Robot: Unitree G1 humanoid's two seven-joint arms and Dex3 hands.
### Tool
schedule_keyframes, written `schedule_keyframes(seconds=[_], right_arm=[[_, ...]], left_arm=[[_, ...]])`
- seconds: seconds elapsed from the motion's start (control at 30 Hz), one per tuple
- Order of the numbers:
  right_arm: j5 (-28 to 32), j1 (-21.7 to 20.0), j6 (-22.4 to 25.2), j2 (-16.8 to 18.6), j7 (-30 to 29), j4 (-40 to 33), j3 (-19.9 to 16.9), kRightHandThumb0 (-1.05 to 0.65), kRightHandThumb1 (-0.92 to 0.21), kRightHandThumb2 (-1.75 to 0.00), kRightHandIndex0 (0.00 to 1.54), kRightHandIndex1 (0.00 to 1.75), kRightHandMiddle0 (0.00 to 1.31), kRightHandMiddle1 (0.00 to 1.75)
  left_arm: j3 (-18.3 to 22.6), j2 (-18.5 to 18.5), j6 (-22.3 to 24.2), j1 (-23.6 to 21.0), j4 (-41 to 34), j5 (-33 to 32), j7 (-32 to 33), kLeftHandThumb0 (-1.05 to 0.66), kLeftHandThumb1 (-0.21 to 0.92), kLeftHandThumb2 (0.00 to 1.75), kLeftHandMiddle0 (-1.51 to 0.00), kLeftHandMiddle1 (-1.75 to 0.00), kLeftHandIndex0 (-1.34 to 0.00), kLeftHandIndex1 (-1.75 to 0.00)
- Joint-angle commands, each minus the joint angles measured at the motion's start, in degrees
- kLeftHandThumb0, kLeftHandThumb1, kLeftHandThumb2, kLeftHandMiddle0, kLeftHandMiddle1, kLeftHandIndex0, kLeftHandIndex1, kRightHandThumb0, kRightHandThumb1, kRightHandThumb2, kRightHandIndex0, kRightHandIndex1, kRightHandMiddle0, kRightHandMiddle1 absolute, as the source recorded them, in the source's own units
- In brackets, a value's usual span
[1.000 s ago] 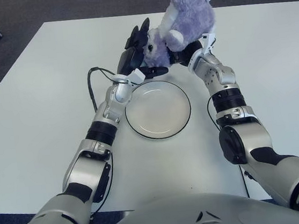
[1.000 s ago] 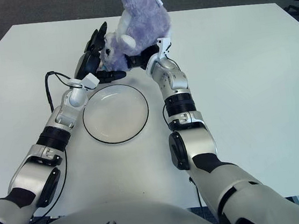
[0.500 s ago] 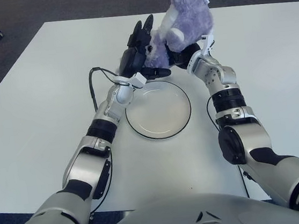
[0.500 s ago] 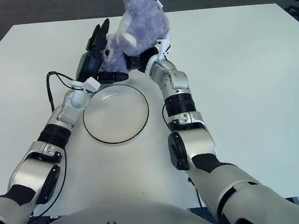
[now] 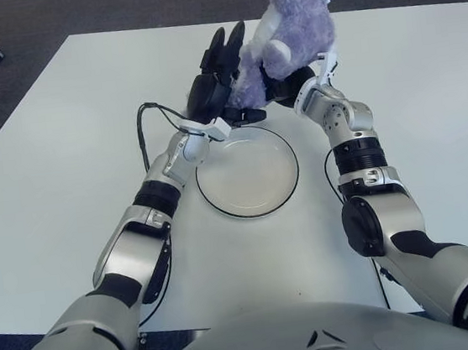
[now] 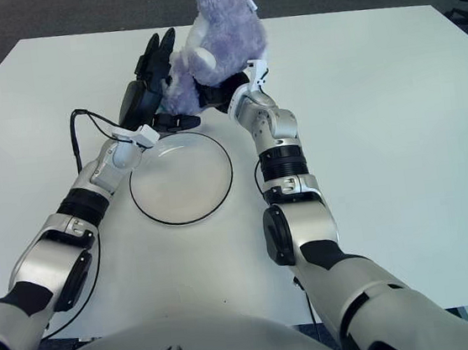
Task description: Put the doll into the plate.
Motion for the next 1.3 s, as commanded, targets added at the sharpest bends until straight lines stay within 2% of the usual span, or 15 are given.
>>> schedule_keyframes(seconds=[0.0, 0.2, 0.43, 0.63, 0.87, 0.93, 1.03, 1.1, 1.13, 1.17, 1.27], right_arm=[[1.5, -0.1, 0.6, -0.3, 1.0, -1.2, -0.4, 0.0, -0.08, -1.55, 0.83, 1.64, 0.56, 1.75], [1.4, 0.4, 2.3, -0.8, 0.7, -3.5, 0.2, 0.0, -0.07, -1.57, 0.83, 1.65, 0.56, 1.75], [1.0, 1.8, 4.4, -0.9, 0.1, -8.0, 1.3, 0.0, -0.08, -1.57, 0.83, 1.66, 0.56, 1.75], [1.1, 2.4, 6.2, -1.7, 1.0, -10.0, 2.1, 0.0, -0.09, -1.56, 0.82, 1.65, 0.55, 1.75], [1.4, 2.6, 7.4, -3.1, 2.4, -10.4, 2.9, 0.0, -0.1, -1.54, 0.82, 1.64, 0.54, 1.75], [1.7, 2.7, 7.2, -3.5, 3.3, -10.5, 3.0, 0.0, -0.1, -1.53, 0.83, 1.61, 0.54, 1.75], [2.4, 3.1, 7.8, -3.9, 3.9, -11.3, 2.7, 0.0, -0.1, -1.52, 0.84, 1.58, 0.55, 1.75], [2.7, 3.3, 8.3, -4.0, 4.0, -11.8, 2.6, 0.0, -0.09, -1.51, 0.87, 1.53, 0.55, 1.75], [2.9, 3.4, 8.8, -4.0, 4.0, -12.2, 2.4, 0.0, -0.09, -1.51, 0.87, 1.53, 0.56, 1.75], [3.1, 3.5, 9.1, -4.0, 3.9, -12.4, 2.3, 0.0, -0.09, -1.5, 0.88, 1.51, 0.56, 1.75], [4.2, 3.6, 10.2, -3.8, 3.8, -13.1, 1.6, 0.0, -0.09, -1.5, 0.89, 1.48, 0.57, 1.75]], left_arm=[[-0.7, 1.0, 0.2, -1.7, 0.9, 1.3, 1.0, -0.91, 0.52, 0.63, -0.04, -0.1, 0.0, -0.16], [-1.5, 1.7, 0.7, -2.4, 1.5, 2.3, 0.6, -0.92, 0.56, 0.58, -0.03, -0.12, 0.0, -0.13], [-2.4, 2.6, 1.2, -2.9, 1.9, 2.9, 0.3, -0.85, 0.51, 0.61, -0.03, -0.17, 0.0, -0.12], [-2.7, 2.9, 2.7, -3.0, 1.5, 2.9, 0.1, -0.78, 0.44, 0.69, 0.0, -0.37, 0.0, -0.2], [-2.4, 2.8, 6.6, -2.5, 0.6, 3.1, 0.7, -0.71, 0.38, 0.76, 0.0, -0.67, 0.0, -0.33], [-2.0, 2.5, 7.8, -2.5, 0.9, 2.8, 1.1, -0.67, 0.34, 0.79, 0.0, -0.94, 0.0, -0.55], [-1.3, 1.6, 9.2, -2.4, 1.3, 1.4, 0.8, -0.63, 0.31, 0.83, 0.0, -1.17, 0.0, -0.72], [-1.0, 1.3, 10.0, -2.5, 1.1, 0.7, 0.2, -0.55, 0.26, 0.91, 0.0, -1.46, 0.0, -0.95], [-0.8, 1.0, 10.9, -2.5, 0.4, 0.2, -0.8, -0.54, 0.25, 0.92, 0.0, -1.51, 0.0, -0.99], [-0.8, 0.8, 11.6, -2.5, -0.1, -0.2, -1.5, -0.48, 0.21, 0.99, -0.04, -1.59, 0.0, -1.17], [-0.4, 0.1, 15.2, -2.1, -2.5, -1.6, -4.7, -0.37, 0.13, 1.14, -0.14, -1.7, 0.0, -1.5]])
